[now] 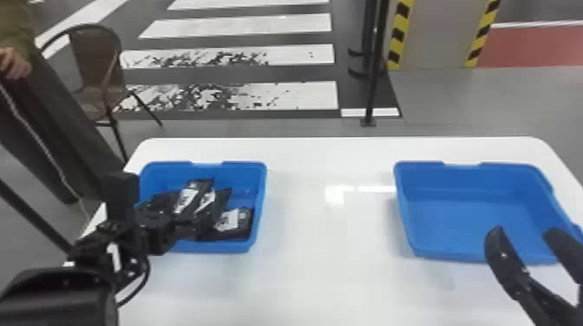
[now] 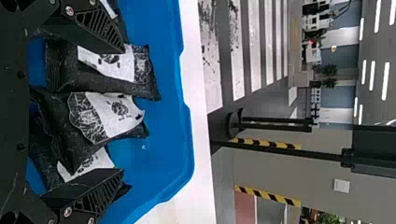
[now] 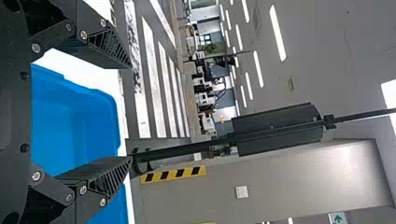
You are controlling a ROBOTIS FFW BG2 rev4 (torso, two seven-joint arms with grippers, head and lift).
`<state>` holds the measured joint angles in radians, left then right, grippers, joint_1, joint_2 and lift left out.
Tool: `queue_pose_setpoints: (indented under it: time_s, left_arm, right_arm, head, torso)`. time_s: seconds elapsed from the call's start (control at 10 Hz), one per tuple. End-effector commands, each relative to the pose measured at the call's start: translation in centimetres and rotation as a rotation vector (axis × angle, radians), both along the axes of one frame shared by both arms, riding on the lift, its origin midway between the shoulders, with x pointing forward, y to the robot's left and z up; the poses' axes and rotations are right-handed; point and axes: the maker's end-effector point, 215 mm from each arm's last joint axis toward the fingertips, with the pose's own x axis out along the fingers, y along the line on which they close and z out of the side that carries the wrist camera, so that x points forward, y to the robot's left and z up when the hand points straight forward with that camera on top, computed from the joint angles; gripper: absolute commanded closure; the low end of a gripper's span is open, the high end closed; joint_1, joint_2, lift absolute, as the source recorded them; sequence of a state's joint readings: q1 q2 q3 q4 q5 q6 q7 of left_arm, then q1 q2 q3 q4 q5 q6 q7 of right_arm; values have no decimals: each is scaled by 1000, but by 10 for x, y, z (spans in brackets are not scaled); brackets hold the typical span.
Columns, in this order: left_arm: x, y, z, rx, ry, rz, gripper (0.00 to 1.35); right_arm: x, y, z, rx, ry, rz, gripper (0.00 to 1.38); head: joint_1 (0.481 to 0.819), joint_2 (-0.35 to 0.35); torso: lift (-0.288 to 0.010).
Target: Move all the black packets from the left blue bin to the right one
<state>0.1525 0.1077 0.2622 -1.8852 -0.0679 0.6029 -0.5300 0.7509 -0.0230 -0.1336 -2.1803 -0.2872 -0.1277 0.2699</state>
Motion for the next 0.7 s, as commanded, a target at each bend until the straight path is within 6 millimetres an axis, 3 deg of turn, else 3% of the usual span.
queue_pose_setpoints:
  time_s: [0.0, 0.4, 0.5, 0.6]
  left_arm:
    - [2, -10, -17, -21, 46, -22, 136]
    - [6, -18, -39, -57, 109, -36, 199]
    - [6, -30, -47, -88, 130, -64, 305]
    - [6, -38, -49, -97, 136, -83, 539]
  right_arm:
    - [0, 0, -2, 2, 4, -1, 355]
    - [0, 1, -3, 9, 4, 1, 355]
    - [0, 2, -4, 11, 6, 3, 355]
    - [1, 2, -3, 13, 4, 2, 355]
  head:
    - [695, 89]
    - [695, 71]
    - [695, 69]
    - [695, 59]
  torso:
    - [-140]
    - [-140]
    - [-140]
    - [-140]
